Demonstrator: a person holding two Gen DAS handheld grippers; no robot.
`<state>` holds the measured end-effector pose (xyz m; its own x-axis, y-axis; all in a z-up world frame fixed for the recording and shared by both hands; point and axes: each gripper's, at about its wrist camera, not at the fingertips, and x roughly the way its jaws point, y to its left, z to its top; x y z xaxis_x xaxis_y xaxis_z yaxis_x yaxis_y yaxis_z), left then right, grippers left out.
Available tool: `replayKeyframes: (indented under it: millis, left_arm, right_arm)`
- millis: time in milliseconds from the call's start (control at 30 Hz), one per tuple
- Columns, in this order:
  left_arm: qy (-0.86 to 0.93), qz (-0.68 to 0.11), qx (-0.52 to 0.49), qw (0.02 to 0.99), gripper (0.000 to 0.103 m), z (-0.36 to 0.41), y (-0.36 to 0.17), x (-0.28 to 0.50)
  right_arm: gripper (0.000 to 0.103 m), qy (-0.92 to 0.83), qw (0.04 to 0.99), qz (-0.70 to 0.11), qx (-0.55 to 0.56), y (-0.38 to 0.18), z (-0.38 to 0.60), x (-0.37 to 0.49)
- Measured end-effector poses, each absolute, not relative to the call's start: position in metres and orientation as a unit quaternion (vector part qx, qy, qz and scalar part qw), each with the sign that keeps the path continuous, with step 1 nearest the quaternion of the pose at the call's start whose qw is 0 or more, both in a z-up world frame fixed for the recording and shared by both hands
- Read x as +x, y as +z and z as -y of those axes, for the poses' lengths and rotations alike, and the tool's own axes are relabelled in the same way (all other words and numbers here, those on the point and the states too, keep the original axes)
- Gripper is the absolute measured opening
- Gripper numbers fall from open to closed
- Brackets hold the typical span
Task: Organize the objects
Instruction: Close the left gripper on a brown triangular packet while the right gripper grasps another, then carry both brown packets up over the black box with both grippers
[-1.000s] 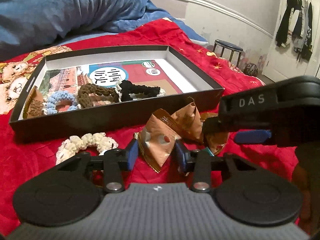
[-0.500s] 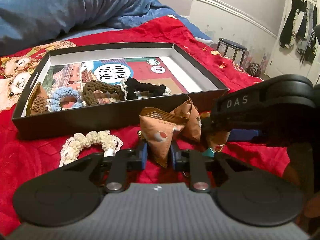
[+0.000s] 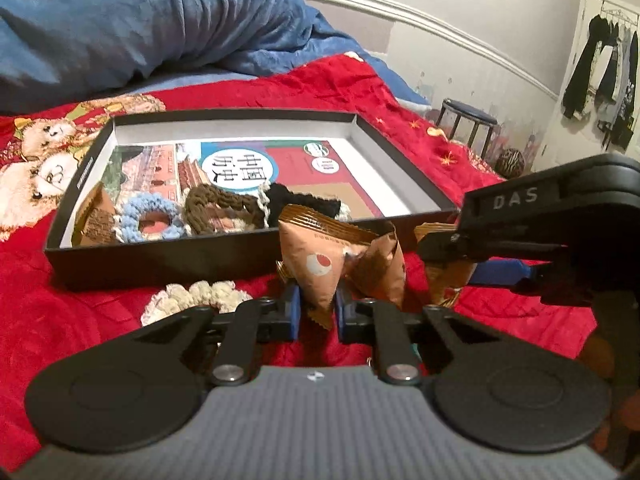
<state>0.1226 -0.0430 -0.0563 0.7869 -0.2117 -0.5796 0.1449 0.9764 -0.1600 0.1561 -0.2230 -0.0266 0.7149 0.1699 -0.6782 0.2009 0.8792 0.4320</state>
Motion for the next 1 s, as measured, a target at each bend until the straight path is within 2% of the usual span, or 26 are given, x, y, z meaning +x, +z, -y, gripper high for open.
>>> replayKeyframes:
  millis: [1000]
  left_arm:
    - [-0.086, -0.253, -0.036, 0.963, 0.019, 0.042, -0.033, 0.108]
  right_arm:
    - [0.036, 0.047, 0.881, -0.282, 0.376, 0.003, 0.258, 0.157]
